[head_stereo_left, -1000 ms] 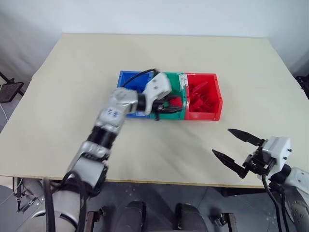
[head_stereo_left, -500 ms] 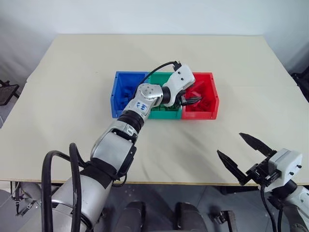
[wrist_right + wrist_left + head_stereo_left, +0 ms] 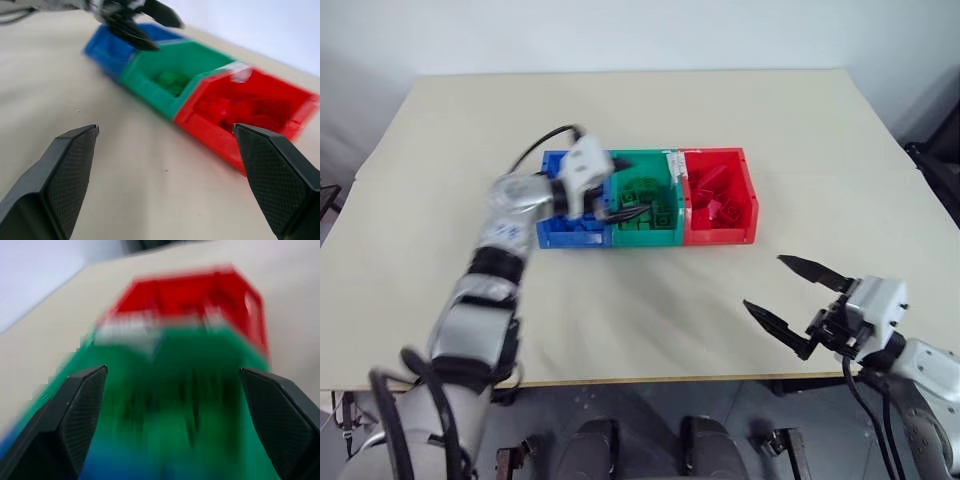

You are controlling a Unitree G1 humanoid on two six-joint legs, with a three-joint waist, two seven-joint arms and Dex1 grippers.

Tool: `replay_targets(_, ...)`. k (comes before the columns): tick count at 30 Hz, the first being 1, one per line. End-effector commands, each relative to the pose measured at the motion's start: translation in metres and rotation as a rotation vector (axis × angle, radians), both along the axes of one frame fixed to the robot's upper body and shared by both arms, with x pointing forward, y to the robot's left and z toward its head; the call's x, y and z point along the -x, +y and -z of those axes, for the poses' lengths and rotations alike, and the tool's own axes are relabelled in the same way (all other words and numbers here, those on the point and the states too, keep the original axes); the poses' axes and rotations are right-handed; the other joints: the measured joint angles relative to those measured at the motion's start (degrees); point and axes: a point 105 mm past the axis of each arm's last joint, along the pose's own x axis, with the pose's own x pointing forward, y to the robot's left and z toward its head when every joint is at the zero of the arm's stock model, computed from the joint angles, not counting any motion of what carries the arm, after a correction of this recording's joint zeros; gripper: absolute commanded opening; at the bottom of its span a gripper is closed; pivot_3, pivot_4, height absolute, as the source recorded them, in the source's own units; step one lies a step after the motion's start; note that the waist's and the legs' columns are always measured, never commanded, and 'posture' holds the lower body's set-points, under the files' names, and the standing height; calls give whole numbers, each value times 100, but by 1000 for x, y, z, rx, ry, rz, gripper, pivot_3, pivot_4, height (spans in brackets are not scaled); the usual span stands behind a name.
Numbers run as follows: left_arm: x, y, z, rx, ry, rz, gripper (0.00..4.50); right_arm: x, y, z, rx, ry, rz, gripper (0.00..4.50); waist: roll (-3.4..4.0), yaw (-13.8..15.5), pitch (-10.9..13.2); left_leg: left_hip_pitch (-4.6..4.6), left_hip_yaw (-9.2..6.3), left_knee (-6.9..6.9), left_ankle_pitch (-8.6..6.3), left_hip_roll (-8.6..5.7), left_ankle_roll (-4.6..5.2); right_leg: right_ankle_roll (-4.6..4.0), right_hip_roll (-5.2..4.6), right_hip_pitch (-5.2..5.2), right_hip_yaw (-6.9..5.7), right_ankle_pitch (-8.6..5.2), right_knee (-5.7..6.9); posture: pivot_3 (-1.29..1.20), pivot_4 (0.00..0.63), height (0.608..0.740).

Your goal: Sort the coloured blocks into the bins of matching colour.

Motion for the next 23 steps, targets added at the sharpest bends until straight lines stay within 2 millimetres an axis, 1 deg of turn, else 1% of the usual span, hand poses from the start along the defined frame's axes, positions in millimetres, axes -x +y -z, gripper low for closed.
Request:
replay_targets(1, 29, 21, -14, -22, -89, 46, 4472, -1, 5, -3, 17, 3, -95, 4500, 0, 49, 0, -2, -5, 1, 0, 15, 0, 0, -4, 1, -1, 0, 0, 0, 150, 740)
replay_targets(3, 52, 52, -3, -30, -50, -26, 4472, -7, 6, -1, 41, 10, -153, 4500, 0, 70, 0, -12, -16, 15, -1, 17, 2, -1, -8, 6, -4, 1, -4, 0, 150, 740)
replay_targets(4, 64, 66, 3, -45, -33, -65, 4472, -9, 7, -1, 51, 16, -183, 4500, -2, 36, -1, -12, -20, 18, -2, 13, 4, -1, -13, 9, -3, 2, -2, 0, 150, 740)
replay_targets(6, 87, 87, 18, -62, 23, -136, 4472, -15, 7, 1, 77, 42, -234, 4500, -2, 19, -1, -7, -16, 16, -5, 19, 6, -3, -11, 13, 3, 4, -7, 0, 150, 740)
replay_targets(8, 112, 99, 39, -93, 153, -147, 4472, -19, 7, 3, 93, 61, -270, 4500, -1, 3, -1, -3, -13, 13, -7, 26, 3, -4, -7, 12, 4, 4, -8, 0, 150, 740)
replay_targets(9, 122, 103, 46, -95, 191, -156, 4472, -21, 6, 4, 95, 68, -283, 4500, 1, 28, 0, 1, -13, 8, -7, 29, 1, -6, -5, 13, 5, 3, -8, 0, 150, 740)
replay_targets(10, 127, 104, 49, -91, 206, -172, 4472, -23, 5, 5, 105, 71, -295, 4500, 2, 54, 0, 2, -17, 8, -8, 31, 0, -8, -4, 15, 2, 2, -7, 0, 150, 740)
replay_targets(12, 131, 109, 51, -72, 188, -225, 4472, -26, 4, 5, 118, 73, -313, 4500, 2, 135, 1, 2, -19, 11, -8, 31, -1, -11, -5, 17, 2, 1, -7, 0, 150, 740)
replay_targets(15, 128, 114, 49, -37, 153, -290, 4472, -28, 3, 6, 125, 74, -328, 4500, 2, 189, 1, 2, -18, 19, -8, 28, -1, -12, -6, 21, 2, 2, -19, 0, 150, 740)
replay_targets(21, 112, 110, 42, 25, 78, -348, 4472, -30, -3, 8, 125, 75, -306, 4500, 2, 149, 0, 10, -6, 7, -9, 31, -4, -12, -2, 16, 4, 2, -5, 0, 150, 740)
replay_targets(23, 108, 108, 42, 7, 51, -362, 4472, -29, -6, 9, 121, 77, -287, 4500, 2, 147, 0, 12, -3, 6, -9, 32, -5, -12, -1, 14, 4, 2, -5, 0, 150, 740)
